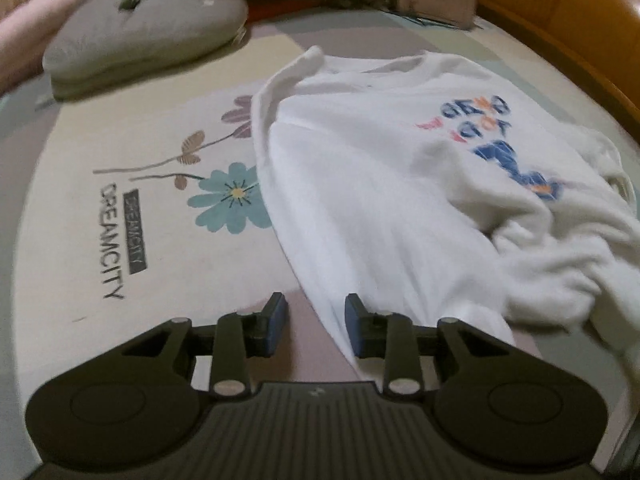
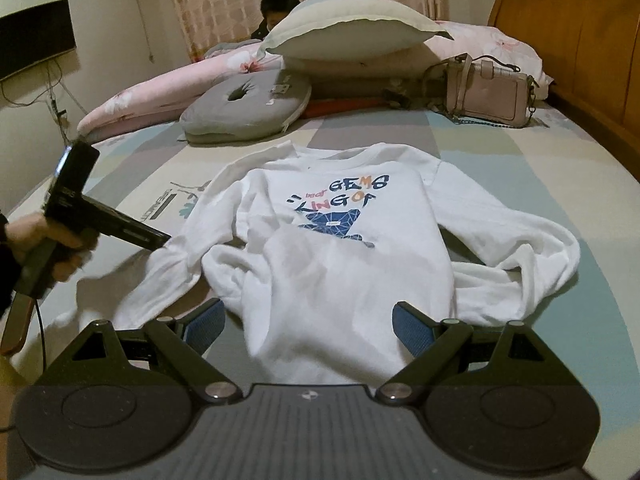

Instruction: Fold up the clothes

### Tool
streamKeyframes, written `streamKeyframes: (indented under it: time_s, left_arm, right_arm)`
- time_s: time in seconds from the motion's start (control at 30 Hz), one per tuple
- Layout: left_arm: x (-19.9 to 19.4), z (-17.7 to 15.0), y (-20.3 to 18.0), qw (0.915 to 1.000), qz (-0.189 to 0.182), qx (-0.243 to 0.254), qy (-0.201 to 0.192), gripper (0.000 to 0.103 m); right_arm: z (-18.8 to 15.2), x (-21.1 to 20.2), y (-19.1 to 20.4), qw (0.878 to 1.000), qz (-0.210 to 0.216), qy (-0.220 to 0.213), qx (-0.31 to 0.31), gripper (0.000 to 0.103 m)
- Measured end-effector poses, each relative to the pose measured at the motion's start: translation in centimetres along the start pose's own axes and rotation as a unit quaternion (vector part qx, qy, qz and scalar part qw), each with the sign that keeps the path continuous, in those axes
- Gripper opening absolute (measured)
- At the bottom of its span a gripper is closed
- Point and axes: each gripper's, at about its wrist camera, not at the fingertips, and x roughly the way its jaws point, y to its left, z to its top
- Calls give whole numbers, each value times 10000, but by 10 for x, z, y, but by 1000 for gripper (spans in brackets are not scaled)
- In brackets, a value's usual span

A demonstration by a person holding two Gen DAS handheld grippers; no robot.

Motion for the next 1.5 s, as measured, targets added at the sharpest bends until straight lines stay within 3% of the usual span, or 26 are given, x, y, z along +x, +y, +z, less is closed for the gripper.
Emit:
streamKeyframes:
  time_s: [0.13,0.17,0.2,0.27,0.7,0.93,1.13,1.33,1.5]
  left_arm:
    - [10,8,11,9991,-184,-305,-228,30]
    - [12,10,12,9988,-192,-354,-275,22]
    - [13,11,11,9989,-144,-319,-304,9]
    - [13,13,11,9992,7,-193,-345,0]
    - [9,60,64,9910,1224,-153,-511,0]
    - [32,87,85,9840,1744,103,-343,0]
    - [49,116,107,9756,2178,-65,-267,0]
    - [69,124,110,9748,2228,-126,-66,6]
    - [44,106,102,9779,2090,28,-104,11]
  right_arm:
    - [5,12,-6,9999,54,-54,119,93]
    - [6,15,-7,9998,67,-67,147,93]
    - [7,18,-8,9998,80,-81,176,93]
    - [9,22,-7,9998,68,-109,143,93]
    - [20,22,1,9993,-64,-345,-95,93]
    - [21,27,-2,9989,-236,-372,-148,93]
    - [23,28,-12,9985,-345,-432,-13,93]
    - [23,29,-14,9984,-380,-412,2,93]
    - [23,21,-11,9985,-315,-450,-13,93]
